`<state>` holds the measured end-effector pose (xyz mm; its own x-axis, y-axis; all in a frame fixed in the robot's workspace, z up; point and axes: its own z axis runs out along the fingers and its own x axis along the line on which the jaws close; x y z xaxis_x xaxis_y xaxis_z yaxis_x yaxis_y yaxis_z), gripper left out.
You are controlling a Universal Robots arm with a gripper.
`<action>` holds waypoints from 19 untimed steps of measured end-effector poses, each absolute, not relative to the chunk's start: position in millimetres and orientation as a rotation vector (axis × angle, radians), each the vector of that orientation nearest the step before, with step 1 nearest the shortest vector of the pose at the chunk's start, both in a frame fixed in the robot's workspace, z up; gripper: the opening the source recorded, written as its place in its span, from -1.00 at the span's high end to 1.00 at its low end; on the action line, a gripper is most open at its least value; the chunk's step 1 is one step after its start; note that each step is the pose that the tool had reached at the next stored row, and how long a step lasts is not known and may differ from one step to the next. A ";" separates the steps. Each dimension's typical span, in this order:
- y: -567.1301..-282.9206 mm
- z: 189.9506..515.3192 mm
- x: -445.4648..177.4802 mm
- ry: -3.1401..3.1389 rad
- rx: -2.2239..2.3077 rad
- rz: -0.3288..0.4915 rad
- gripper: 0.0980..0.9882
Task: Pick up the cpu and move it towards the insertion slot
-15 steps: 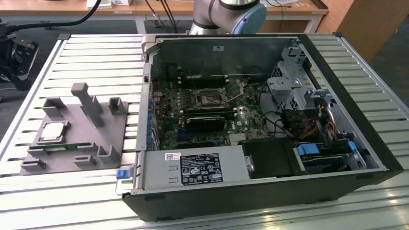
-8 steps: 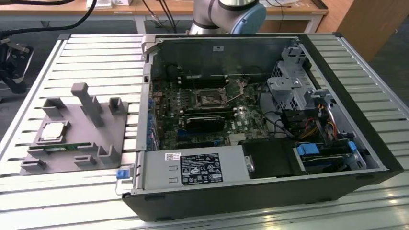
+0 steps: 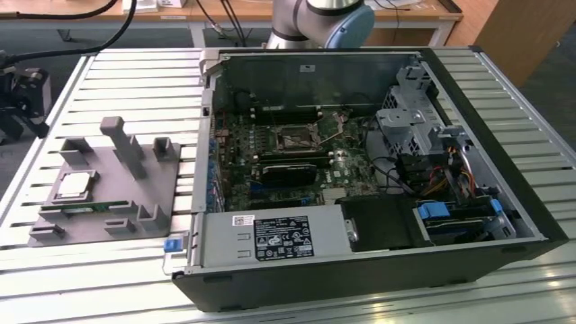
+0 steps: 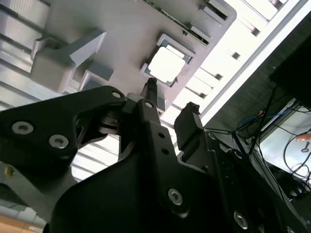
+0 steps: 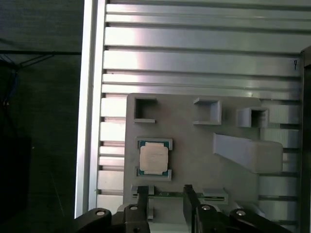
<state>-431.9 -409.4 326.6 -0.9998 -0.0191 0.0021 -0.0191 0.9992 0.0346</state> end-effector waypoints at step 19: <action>-412.3 292.1 -434.3 -3.136 0.103 -0.054 -0.37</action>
<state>-434.3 -412.3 292.1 -0.9979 -0.0654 0.0021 -0.0653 0.9973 0.0346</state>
